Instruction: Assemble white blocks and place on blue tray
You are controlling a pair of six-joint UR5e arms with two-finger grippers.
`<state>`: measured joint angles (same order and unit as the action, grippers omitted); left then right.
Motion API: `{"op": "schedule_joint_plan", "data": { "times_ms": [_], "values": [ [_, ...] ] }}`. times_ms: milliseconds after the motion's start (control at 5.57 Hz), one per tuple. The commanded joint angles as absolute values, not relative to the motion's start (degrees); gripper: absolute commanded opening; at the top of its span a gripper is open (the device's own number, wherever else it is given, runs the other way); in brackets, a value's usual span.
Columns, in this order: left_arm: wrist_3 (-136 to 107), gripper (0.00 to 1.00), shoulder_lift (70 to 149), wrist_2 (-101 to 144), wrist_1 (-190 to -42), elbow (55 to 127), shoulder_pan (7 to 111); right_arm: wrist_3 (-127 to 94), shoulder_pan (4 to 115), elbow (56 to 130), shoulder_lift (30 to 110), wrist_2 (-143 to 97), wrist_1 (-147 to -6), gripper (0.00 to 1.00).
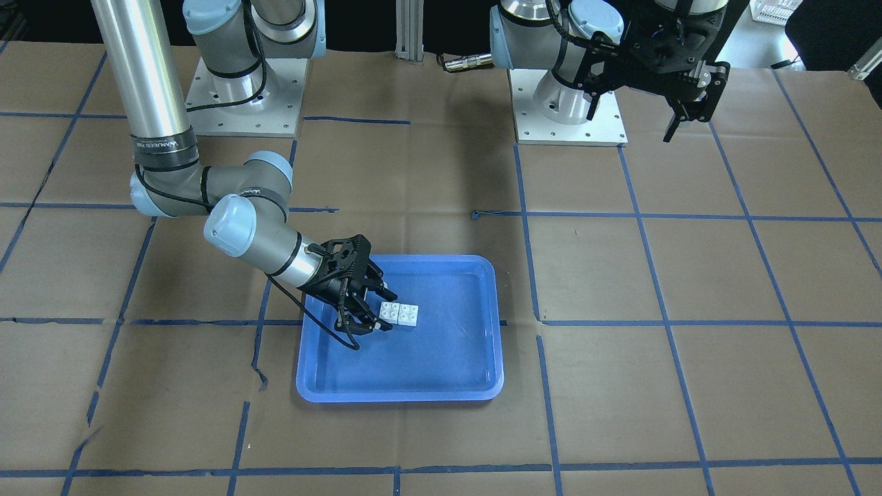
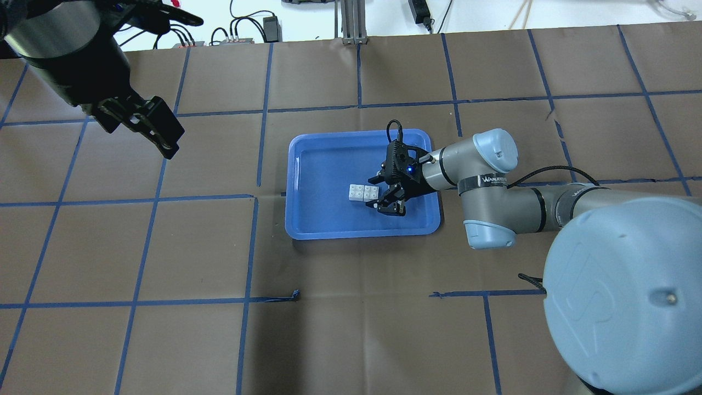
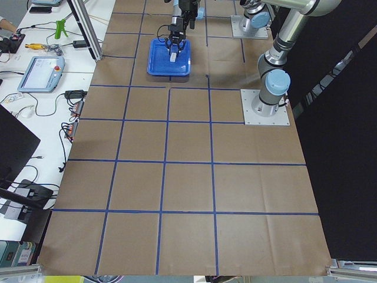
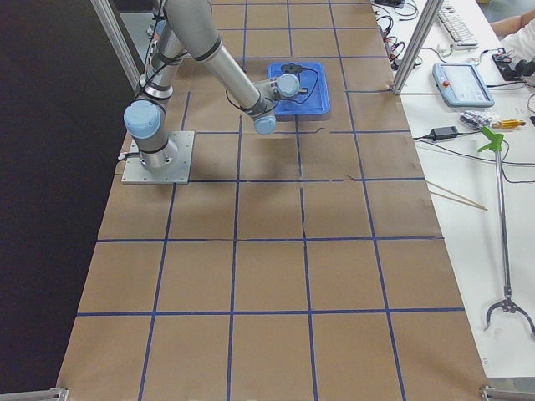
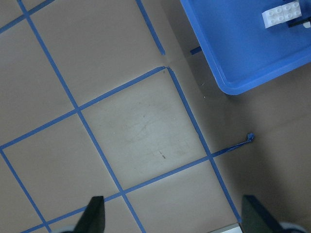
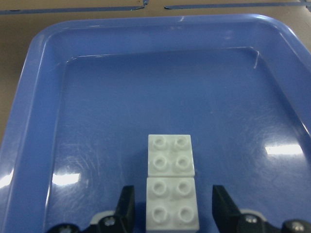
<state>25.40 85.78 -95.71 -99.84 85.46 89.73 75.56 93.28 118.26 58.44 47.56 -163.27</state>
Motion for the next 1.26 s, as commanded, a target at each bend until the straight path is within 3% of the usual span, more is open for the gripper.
{"op": "schedule_joint_plan", "data": {
  "times_ms": [0, 359, 718, 1077],
  "values": [
    [25.4, 0.99, 85.7, -95.7, -99.8, 85.5, 89.7, 70.6, 93.3, 115.4, 58.9, 48.4, -163.1, 1.00],
    [25.1, 0.99, 85.7, -95.7, -99.8, 85.6, 89.8, 65.2, 93.2, 113.1, 61.2, 51.7, -159.5, 1.00],
    [18.1, 0.99, 85.3, -95.3, -99.7, 85.5, 89.6, 60.6, 93.0, 107.3, 70.0, 59.8, -135.2, 1.00],
    [6.3, 0.99, 85.3, -89.0, -96.8, 86.0, 87.3, 37.4, 92.7, 105.6, 77.4, 71.1, -122.6, 1.00]
  ]
}}
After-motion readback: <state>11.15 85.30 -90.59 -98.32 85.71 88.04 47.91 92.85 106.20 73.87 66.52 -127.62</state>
